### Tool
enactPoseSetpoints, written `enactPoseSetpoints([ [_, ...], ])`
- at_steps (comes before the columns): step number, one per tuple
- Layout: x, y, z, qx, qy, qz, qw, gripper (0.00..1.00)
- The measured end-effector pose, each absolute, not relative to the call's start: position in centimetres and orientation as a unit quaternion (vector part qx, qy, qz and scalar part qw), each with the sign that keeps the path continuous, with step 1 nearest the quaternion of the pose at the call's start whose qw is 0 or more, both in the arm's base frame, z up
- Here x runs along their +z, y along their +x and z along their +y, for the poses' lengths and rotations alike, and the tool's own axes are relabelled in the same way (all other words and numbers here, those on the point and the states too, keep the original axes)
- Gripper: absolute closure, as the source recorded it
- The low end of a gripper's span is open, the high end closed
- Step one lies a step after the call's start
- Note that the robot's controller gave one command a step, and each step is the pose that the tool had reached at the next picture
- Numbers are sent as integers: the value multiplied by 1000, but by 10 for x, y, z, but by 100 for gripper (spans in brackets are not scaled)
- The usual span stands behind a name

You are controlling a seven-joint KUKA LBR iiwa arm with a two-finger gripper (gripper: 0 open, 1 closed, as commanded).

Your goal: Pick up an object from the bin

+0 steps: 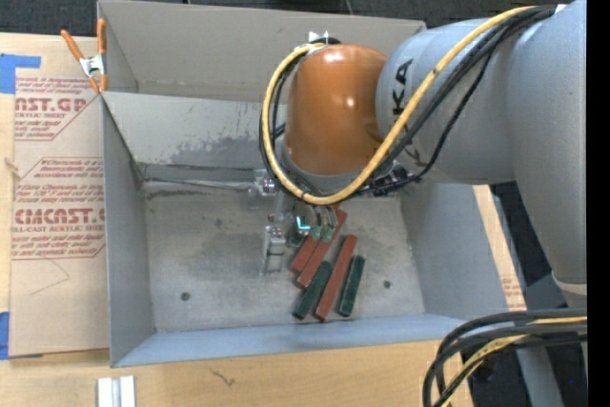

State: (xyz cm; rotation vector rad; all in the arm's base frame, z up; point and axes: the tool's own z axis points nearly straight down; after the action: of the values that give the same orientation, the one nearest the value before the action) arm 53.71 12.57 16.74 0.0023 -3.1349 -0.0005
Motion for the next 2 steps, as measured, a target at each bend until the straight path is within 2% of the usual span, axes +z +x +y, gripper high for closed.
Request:
enactPoseSetpoints([
  [1, 171, 539, 125, -1, 0, -1000, 0, 0],
  [2, 146, 544, 107, -2, 65, -998, -4, 0],
])
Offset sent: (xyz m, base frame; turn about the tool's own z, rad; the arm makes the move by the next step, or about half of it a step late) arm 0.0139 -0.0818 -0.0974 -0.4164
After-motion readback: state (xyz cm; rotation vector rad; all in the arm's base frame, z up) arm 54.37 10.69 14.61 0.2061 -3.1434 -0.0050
